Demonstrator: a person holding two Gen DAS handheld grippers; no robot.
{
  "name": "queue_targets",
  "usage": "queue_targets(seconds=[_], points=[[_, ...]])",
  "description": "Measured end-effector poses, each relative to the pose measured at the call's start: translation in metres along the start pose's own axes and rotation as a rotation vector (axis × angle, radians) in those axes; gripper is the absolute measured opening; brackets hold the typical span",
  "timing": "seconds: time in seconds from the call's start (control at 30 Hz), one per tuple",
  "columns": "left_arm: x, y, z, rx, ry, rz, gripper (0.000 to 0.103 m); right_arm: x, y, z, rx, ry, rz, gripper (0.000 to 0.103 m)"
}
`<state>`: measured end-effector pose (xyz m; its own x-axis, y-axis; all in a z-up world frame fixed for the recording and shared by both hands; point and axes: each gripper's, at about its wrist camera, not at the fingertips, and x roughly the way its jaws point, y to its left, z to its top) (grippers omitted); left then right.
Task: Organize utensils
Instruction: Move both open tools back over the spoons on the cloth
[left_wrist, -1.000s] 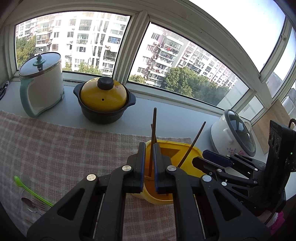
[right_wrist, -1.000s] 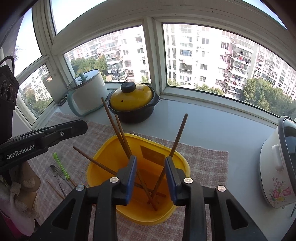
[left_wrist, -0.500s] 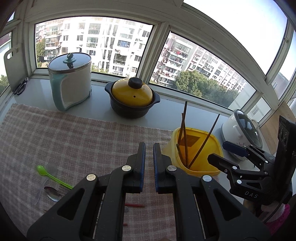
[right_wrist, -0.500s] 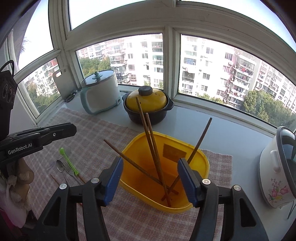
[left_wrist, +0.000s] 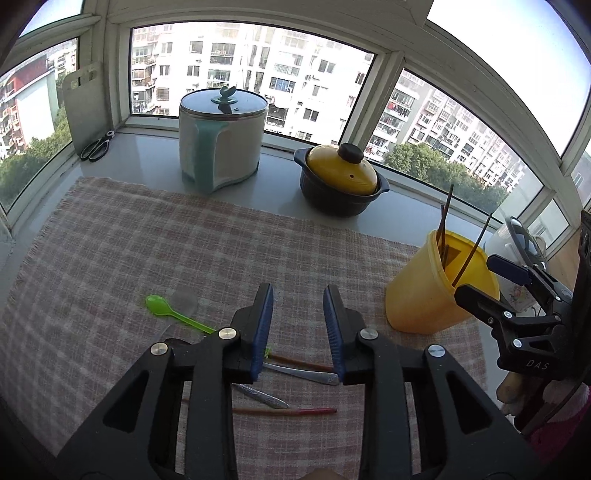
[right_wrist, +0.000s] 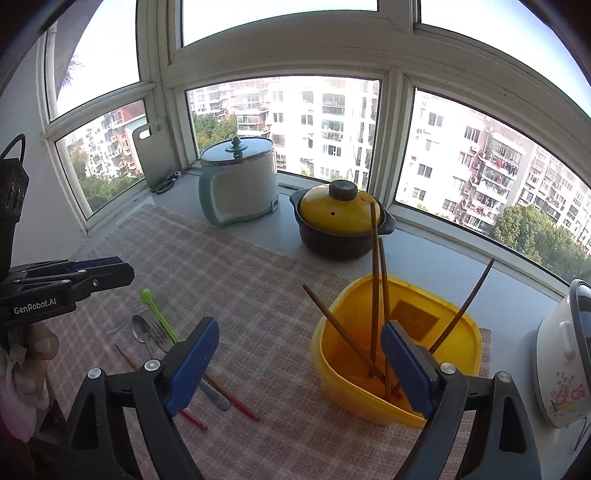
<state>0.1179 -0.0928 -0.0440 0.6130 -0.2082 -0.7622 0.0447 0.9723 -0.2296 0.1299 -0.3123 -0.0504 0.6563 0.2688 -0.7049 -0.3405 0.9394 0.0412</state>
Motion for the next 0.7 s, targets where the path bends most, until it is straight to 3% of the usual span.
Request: queue_targets(seconds=[0.1, 0.37, 0.63, 0.7], points=[[-0.002, 0.019, -0.009, -0.014, 0.009, 0.025, 0.04, 0.005, 0.014, 0.001, -0.013, -0.026, 0.014, 0.103], [0.0, 0.084, -0.032, -0.095, 0.051, 0.099, 0.04, 0.034, 0.05, 0.004, -0.11, 0.033, 0.073, 0.103], [0.014, 0.144, -0.063, -0.21, 0.15, 0.121, 0.04, 0.065, 0.079, 0.002, -0.199, 0.113, 0.173, 0.103], [0.016, 0.155, -0.071, -0.251, 0.175, 0.101, 0.04, 0.075, 0.086, 0.002, -0.222, 0.142, 0.198, 0.099]])
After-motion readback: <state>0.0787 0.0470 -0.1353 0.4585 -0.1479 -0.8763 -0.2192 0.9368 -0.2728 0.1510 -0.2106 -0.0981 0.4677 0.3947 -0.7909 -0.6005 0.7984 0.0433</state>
